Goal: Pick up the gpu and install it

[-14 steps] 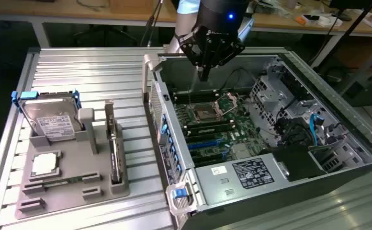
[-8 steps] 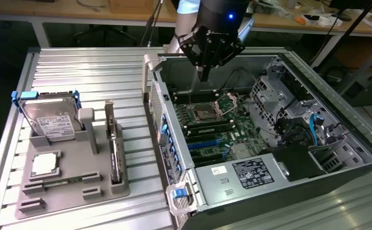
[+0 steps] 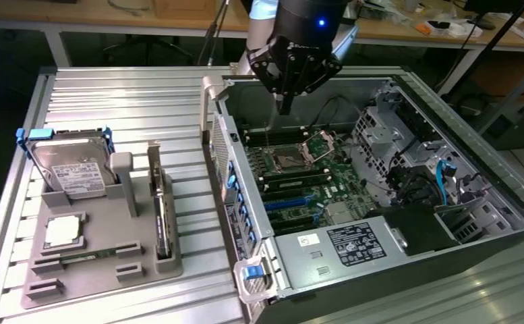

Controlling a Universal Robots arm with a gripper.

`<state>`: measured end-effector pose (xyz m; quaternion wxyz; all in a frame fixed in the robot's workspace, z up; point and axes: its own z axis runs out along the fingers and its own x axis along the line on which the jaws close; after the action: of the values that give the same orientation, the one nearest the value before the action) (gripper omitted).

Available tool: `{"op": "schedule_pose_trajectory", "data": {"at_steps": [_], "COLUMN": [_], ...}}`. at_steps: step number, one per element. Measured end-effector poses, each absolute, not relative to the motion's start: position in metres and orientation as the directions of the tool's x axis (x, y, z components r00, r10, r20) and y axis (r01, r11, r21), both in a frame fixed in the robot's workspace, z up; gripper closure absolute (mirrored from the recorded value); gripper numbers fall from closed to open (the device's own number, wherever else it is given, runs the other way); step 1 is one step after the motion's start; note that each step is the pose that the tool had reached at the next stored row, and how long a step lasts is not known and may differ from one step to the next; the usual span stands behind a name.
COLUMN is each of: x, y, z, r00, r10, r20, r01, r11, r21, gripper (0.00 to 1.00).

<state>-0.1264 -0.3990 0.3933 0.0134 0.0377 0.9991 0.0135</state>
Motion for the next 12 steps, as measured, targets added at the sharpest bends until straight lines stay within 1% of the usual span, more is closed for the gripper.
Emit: {"op": "schedule_pose_trajectory", "data": {"at_steps": [12], "x": [-0.1308], "y": [-0.3992], "z": [0.3933], "r00": [-0.997], "r10": [0.076], "r20": [-0.026], "r01": [0.075], "r11": [0.997], "r21": [0.028], "gripper": [0.89]}}
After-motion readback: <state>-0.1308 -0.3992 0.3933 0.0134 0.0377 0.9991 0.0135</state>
